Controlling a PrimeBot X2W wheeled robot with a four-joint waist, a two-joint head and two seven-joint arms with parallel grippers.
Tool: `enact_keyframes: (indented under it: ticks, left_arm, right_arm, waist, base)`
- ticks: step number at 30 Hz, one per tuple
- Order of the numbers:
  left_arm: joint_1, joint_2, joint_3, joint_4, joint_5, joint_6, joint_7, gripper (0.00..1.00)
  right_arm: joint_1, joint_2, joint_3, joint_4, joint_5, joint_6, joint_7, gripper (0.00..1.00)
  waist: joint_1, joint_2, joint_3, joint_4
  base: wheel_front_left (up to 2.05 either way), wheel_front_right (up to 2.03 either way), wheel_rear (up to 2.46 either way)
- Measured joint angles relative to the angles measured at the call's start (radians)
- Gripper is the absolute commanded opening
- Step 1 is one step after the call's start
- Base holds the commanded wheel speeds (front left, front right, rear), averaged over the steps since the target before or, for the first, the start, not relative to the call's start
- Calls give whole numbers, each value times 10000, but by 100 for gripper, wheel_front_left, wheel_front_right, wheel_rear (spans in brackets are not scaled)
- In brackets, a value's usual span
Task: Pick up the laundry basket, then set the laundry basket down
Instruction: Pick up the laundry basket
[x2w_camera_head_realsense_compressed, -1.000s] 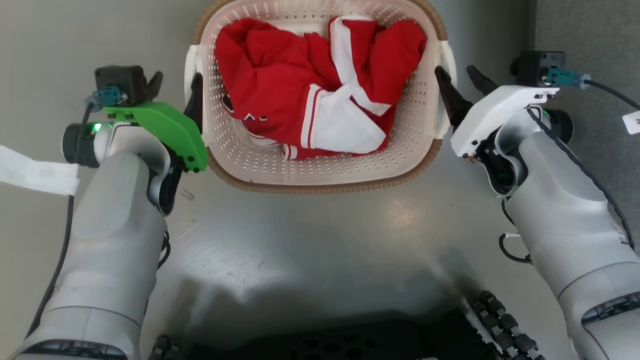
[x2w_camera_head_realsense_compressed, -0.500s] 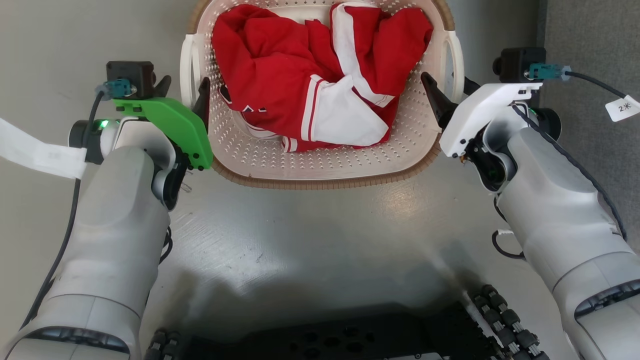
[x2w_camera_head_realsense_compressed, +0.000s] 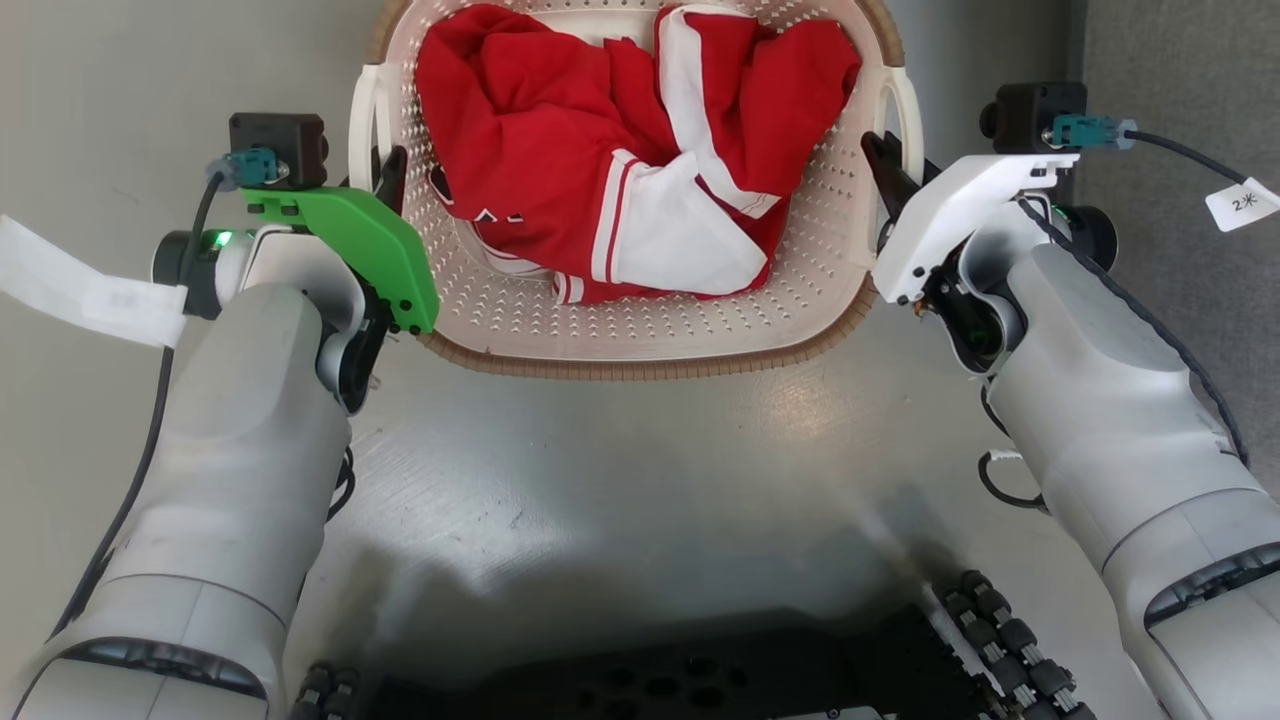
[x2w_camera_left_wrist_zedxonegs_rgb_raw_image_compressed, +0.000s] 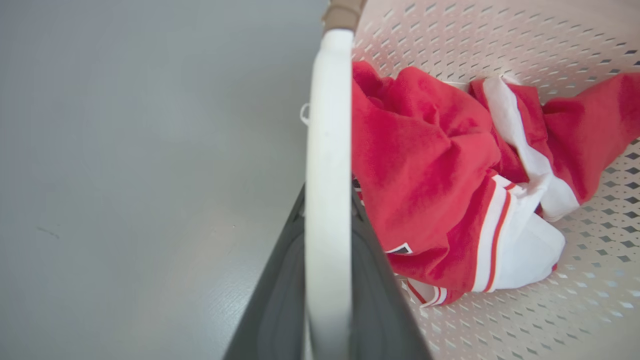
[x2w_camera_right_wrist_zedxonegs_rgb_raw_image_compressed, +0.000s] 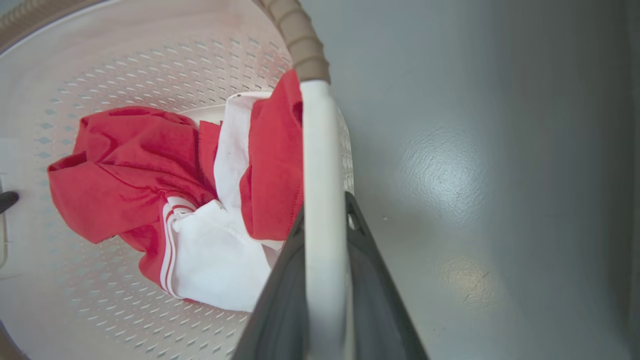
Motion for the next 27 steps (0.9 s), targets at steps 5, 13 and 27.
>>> enact_keyframes:
  ticks: [5,13,27]
  left_arm:
    - [0,-2,-146,171,-215,0,-134,0]
    - [3,17,-410,303,-568,0,-497,0]
    - [697,50,-1139,468,-1346,2,-897,0]
  right_arm:
    - [0,8,155,98,142,0,-102,0]
    - [7,8,462,228,437,-8,-410,0]
    - [595,-2,1049,410,861,-8,-752,0]
  waist:
    - [0,0,-214,1]
    - [-1,0,-644,43]
    - [-1,0,-1885,76]
  base:
    - [0,0,0]
    - [0,0,0]
    - [0,0,0]
